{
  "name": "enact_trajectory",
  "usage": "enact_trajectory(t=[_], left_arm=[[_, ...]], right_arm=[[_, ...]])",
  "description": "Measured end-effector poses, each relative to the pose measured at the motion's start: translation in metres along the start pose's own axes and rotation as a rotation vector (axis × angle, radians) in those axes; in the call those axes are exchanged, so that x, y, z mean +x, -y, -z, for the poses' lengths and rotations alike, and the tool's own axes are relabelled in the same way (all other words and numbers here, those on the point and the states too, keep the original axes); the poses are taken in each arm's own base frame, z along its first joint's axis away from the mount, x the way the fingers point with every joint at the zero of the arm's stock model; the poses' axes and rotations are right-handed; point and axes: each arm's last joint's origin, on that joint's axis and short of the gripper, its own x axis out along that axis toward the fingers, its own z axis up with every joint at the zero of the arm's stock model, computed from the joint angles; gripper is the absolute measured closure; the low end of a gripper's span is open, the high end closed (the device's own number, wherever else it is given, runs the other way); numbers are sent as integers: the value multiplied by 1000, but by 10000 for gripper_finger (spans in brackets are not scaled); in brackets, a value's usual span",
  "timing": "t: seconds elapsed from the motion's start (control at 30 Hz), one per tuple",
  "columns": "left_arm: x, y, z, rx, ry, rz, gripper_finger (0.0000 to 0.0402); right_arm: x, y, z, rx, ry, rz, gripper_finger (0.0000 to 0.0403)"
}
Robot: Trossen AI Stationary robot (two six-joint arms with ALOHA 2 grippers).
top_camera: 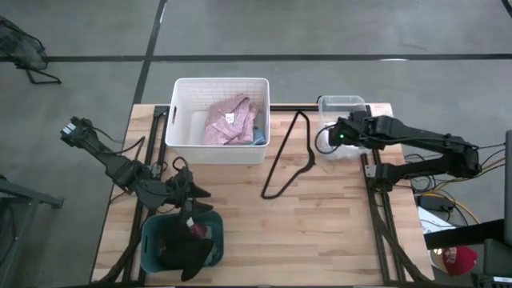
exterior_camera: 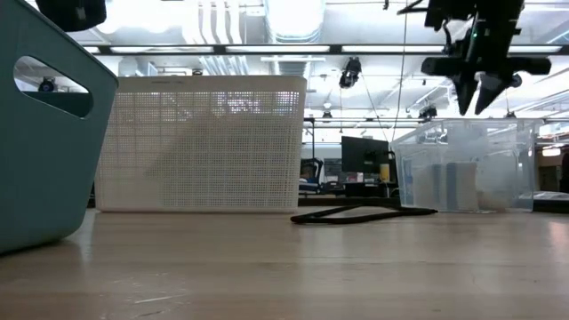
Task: Pick & Place Cloths
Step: Return to Home Position
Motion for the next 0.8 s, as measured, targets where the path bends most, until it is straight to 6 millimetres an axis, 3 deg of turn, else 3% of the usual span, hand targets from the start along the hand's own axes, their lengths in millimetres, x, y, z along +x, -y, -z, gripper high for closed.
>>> enact_trajectory(t=[0.17, 0.3, 0.43, 0.57, 0.7, 0.8], left_arm=[[0, 0, -3, 33, 71, -28, 126], [0, 2, -7, 55, 147, -40, 169], [0, 1, -11, 98, 184, -58, 262], [-7, -1, -17, 169, 193, -44, 380], [-26, -4, -26, 190, 238, -2, 391], [-43, -9, -33, 201, 277, 36, 397]], right_arm=[[0, -4, 1, 50, -69, -67, 215], [-10, -19, -2, 66, -29, -221, 208], [-25, -47, -4, 48, 71, -503, 260], [-43, -71, -2, -32, 200, -795, 370], [-62, -85, 3, -114, 313, -1048, 391], [-71, -88, 10, -153, 344, -1120, 394]])
